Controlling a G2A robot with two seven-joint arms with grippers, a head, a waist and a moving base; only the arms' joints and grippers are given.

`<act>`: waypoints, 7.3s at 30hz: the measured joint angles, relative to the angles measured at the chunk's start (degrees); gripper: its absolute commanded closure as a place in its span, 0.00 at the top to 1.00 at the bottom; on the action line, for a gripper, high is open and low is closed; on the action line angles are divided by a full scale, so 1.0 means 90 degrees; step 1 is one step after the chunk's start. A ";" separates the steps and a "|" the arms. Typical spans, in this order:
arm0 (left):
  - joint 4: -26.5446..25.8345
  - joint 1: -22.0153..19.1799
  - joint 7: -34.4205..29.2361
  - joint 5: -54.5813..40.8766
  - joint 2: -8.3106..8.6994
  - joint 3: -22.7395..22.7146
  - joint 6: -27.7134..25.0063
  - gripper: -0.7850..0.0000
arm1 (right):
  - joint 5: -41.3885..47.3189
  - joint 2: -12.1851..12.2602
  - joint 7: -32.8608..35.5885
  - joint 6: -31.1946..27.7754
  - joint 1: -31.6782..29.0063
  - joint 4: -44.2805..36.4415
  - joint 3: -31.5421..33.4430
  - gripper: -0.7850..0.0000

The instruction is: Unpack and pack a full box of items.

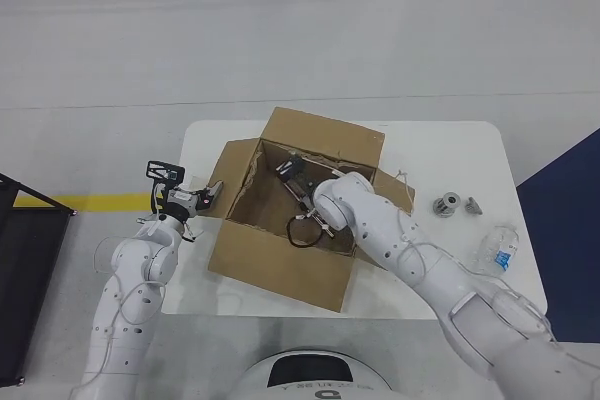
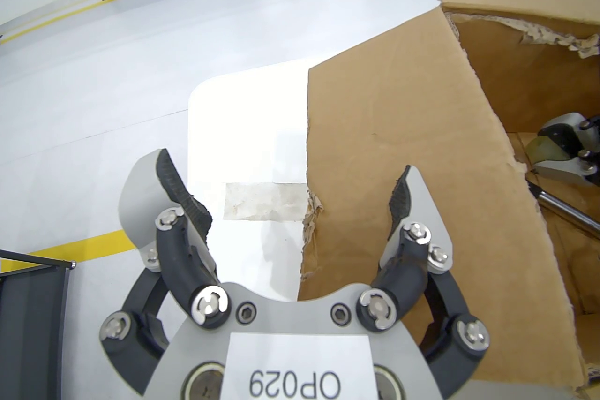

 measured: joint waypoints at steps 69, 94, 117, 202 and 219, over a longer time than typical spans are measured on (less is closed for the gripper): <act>0.0000 0.0000 0.0000 0.0000 0.0000 0.0000 0.0000 1.00 | 0.0505 0.1849 0.0662 -0.0244 -0.4675 -0.1855 0.8261 0.49; 0.0000 0.0000 0.0000 0.0000 0.0000 0.0000 0.0000 1.00 | 0.2114 0.1872 -0.0246 -0.1057 -0.5780 -0.2745 0.8999 0.00; 0.0000 0.0000 0.0000 0.0000 0.0000 0.0000 0.0000 1.00 | 0.3697 0.1891 -0.0718 -0.3435 -0.6449 -0.6392 0.8492 0.00; 0.0000 0.0000 0.0000 0.0000 0.0000 0.0000 0.0000 1.00 | 0.0933 0.1616 -0.2200 -0.1518 -0.6466 -0.6437 0.7974 1.00; 0.0000 0.0000 0.0000 0.0000 0.0000 0.0000 0.0000 1.00 | -0.0514 0.1751 -0.0909 -0.1170 -0.5660 -0.4579 0.8106 0.80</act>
